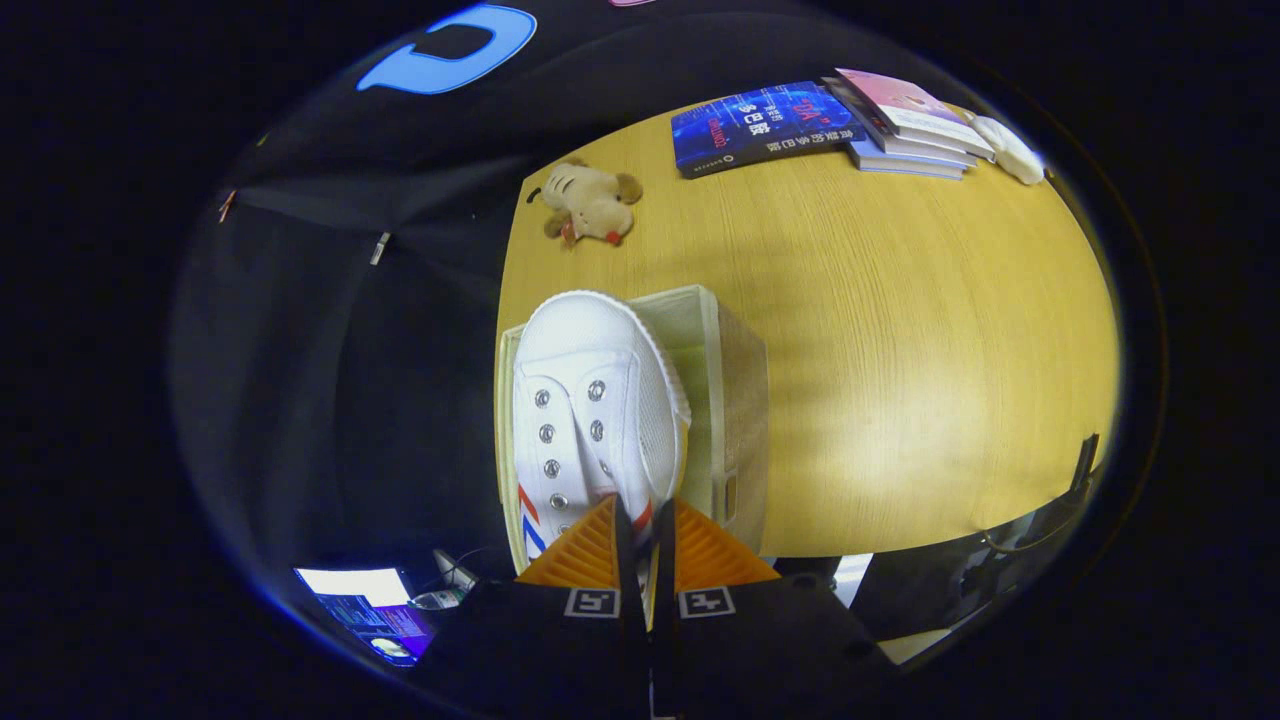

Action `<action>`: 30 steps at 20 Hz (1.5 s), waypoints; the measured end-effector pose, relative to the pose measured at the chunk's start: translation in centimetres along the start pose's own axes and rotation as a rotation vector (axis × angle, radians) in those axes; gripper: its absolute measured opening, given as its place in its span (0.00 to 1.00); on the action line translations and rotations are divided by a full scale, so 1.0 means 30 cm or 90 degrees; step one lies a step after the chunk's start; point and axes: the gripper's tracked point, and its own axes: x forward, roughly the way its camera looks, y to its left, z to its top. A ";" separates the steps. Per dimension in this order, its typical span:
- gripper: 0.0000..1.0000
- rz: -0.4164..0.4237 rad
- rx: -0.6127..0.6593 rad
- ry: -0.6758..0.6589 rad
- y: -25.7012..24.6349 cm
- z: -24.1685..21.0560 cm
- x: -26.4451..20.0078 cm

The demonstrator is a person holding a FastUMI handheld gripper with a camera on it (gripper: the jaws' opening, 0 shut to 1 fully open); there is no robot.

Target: Open the storage box then place both shoes into the box .Put the left shoe in first, then the right shoe, with the right side of both shoes facing outward in a uniform manner.

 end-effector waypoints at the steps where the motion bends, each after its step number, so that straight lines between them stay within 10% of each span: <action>1: 0.07 -0.015 -0.004 0.002 -0.014 -0.003 0.020; 5: 0.07 -0.056 -0.015 -0.001 -0.059 0.002 0.060; 16: 0.92 0.001 -0.038 -0.056 0.009 0.078 -0.027; 30: 0.97 0.011 -0.113 -0.366 -0.101 0.357 -0.376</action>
